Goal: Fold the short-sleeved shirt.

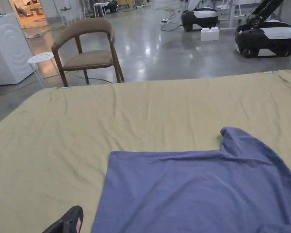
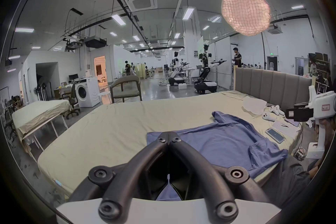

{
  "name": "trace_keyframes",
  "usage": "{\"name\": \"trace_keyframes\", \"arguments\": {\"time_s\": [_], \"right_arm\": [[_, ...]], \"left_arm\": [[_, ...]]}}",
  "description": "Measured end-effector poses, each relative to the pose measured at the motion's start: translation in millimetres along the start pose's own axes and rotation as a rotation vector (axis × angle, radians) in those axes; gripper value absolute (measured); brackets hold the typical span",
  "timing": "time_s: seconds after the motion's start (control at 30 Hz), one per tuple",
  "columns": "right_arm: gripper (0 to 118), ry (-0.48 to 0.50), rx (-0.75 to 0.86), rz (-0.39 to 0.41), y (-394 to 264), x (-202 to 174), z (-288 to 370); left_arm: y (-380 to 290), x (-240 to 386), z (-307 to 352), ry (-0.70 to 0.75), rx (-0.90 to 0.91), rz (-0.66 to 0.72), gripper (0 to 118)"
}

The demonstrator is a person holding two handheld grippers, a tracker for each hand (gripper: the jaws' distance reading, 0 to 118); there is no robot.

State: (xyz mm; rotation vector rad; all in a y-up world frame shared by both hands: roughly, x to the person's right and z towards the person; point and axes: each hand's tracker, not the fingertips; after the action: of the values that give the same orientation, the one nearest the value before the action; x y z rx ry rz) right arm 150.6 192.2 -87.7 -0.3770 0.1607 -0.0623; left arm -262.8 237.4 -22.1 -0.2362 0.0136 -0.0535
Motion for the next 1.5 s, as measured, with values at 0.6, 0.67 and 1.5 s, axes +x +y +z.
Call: {"name": "trace_keyframes", "arguments": {"time_s": [0.6, 0.67, 1.5], "right_arm": [[0, -0.036, -0.138, -0.071, -27.1, 21.3, -3.6], [0, -0.052, -0.144, -0.075, -28.0, 24.5, -1.2], [15, -0.142, -0.674, -0.165, -118.1, 111.6, -88.4]], "left_arm": [[-151.9, -93.4, -128.0, 0.005, -0.745, 0.341, 45], [-150.2, -92.7, -129.7, -0.009, -0.757, 0.357, 44], [-146.2, -69.9, -138.3, -0.042, -0.855, 0.307, 9]]}}
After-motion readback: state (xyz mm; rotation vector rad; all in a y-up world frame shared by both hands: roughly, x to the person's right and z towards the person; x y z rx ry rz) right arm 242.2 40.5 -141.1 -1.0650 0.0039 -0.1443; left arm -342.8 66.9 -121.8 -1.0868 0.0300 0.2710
